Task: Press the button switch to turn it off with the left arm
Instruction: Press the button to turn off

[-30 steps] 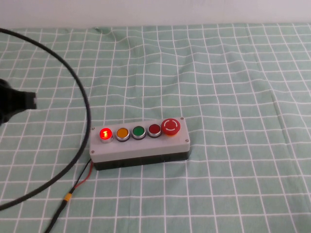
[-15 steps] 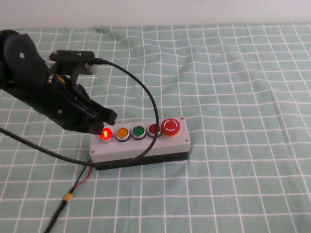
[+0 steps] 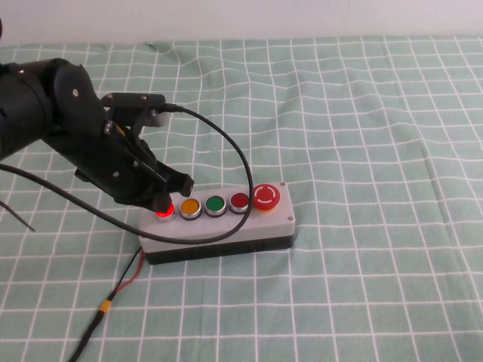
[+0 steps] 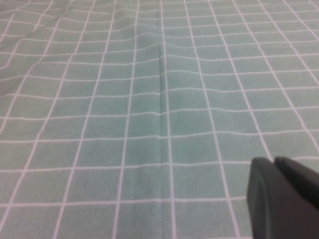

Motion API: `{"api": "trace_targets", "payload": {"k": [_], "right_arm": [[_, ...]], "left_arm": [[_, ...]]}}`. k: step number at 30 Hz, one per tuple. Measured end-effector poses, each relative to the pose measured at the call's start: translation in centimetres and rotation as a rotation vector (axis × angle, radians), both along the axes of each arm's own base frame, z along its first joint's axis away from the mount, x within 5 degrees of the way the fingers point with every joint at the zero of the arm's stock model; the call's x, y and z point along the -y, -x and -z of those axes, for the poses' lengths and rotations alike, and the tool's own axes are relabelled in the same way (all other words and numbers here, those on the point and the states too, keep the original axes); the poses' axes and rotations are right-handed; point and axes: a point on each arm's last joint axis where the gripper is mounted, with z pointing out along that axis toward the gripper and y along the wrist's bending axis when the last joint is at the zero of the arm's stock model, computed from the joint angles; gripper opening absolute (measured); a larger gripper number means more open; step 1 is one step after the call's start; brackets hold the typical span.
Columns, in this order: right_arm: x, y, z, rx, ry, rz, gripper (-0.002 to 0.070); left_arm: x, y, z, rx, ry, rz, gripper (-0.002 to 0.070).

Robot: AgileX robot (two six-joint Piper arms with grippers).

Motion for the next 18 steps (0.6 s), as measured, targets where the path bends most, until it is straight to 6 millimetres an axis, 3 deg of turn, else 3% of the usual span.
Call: {"api": "trace_targets", "payload": {"k": [15,18], "right_arm": [[0.0,0.0,0.0,0.0,0.0,0.0,-0.0017],[0.0,0.0,0.0,0.0,0.0,0.0,-0.0017]], "left_arm": [[0.3,-0.6,1.2,-0.01,0.018,-0.022,-0.0002],[0.3,-0.5,0.7,0.004,0.023,-0.024,-0.0002]]}}
